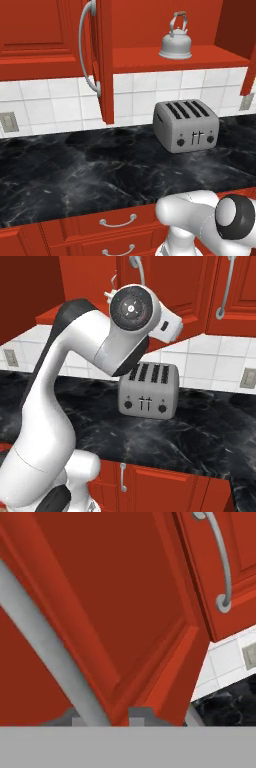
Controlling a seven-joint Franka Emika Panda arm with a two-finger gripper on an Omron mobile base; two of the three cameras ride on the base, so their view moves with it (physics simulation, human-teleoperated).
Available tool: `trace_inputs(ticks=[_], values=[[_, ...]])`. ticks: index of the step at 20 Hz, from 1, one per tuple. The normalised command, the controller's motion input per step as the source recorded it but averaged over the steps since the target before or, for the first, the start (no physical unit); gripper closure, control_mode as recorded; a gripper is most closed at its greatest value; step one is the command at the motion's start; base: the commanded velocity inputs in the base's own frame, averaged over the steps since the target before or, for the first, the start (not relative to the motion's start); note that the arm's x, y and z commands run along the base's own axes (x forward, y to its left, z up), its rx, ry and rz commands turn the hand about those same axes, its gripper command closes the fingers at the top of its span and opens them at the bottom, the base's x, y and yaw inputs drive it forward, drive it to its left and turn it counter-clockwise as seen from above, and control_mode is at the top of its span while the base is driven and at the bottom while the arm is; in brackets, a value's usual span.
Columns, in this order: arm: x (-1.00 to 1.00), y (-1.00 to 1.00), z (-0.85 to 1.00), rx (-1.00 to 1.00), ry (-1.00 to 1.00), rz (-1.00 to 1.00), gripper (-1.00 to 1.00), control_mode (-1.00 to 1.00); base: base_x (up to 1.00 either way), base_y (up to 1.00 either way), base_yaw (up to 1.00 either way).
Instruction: Open the cabinet, pick the kettle from the cabinet, and place it in the sink.
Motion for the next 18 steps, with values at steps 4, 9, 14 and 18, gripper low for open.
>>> trace_inputs(ticks=[4,9,14,18], values=[[-0.35,-0.47,-0.1,0.04,0.0,0.0,-1.0,-1.0,0.0,0.0,0.0],[-0.09,-0.02,-0.42,0.0,-0.01,0.0,-1.0,-1.0,0.0,0.0,0.0],[-0.2,-0.02,-0.25,0.1,-0.09,0.0,-1.0,-1.0,0.0,0.0,0.0],[-0.3,0.19,0.02,0.02,-0.05,0.0,-1.0,-1.0,0.0,0.0,0.0]])
